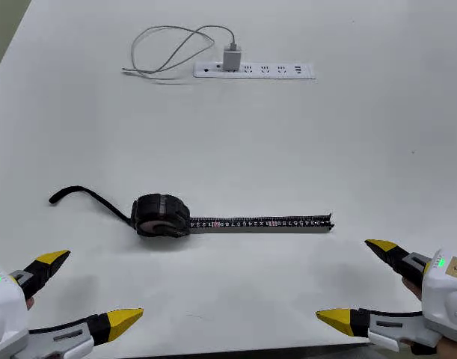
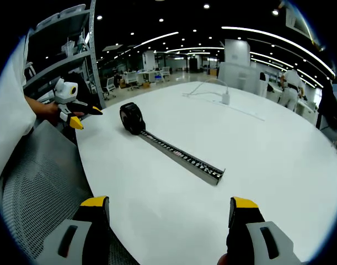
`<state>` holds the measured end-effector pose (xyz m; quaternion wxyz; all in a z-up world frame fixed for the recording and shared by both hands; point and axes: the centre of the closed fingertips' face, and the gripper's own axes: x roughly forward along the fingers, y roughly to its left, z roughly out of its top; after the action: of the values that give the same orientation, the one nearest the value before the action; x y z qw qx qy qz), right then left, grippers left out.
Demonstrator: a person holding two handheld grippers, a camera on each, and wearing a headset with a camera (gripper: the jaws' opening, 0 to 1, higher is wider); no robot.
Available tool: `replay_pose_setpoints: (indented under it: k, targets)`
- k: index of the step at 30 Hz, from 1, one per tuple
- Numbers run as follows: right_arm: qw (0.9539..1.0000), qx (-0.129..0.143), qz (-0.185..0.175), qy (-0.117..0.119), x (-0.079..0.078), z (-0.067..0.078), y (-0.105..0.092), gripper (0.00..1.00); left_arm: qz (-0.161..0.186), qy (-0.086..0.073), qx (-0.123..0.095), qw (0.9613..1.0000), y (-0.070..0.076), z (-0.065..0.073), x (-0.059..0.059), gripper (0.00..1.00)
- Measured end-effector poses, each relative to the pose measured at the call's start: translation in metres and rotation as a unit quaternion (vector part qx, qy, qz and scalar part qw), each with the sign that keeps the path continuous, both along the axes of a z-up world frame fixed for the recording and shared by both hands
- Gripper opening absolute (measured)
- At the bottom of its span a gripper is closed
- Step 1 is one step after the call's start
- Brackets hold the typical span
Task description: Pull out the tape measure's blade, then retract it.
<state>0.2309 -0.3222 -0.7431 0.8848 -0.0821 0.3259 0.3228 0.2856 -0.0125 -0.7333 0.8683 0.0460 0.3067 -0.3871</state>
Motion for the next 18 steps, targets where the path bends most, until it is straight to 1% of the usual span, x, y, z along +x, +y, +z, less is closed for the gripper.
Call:
replay_pose_setpoints:
  k: [2,4,7,12,16,18]
  targets:
    - [1.0,-0.001,0.001,0.0,0.0,0.0,-0.001,0.88,0.0,0.002,-0.006,1.0,-0.005,0.001,0.003,0.88]
    - [1.0,-0.001,0.001,0.0,0.0,0.0,-0.001,0.88,0.0,0.002,-0.006,1.0,-0.01,0.0,0.006,0.88]
    - [1.0,-0.001,0.001,0.001,0.001,-0.001,-0.002,0.88,-0.002,0.002,-0.013,0.9999,-0.019,0.002,0.01,0.88]
    - [1.0,-0.001,0.002,0.001,0.002,0.0,-0.002,0.88,-0.002,-0.001,-0.015,0.9999,-0.029,0.006,0.017,0.88]
    - [1.0,-0.001,0.001,0.0,0.004,0.0,-0.003,0.88,0.004,-0.005,-0.016,0.9999,-0.035,0.01,0.025,0.87]
    - [1.0,-0.001,0.001,0.0,0.004,0.0,-0.003,0.88,0.003,-0.004,-0.016,0.9999,-0.04,0.01,0.027,0.87]
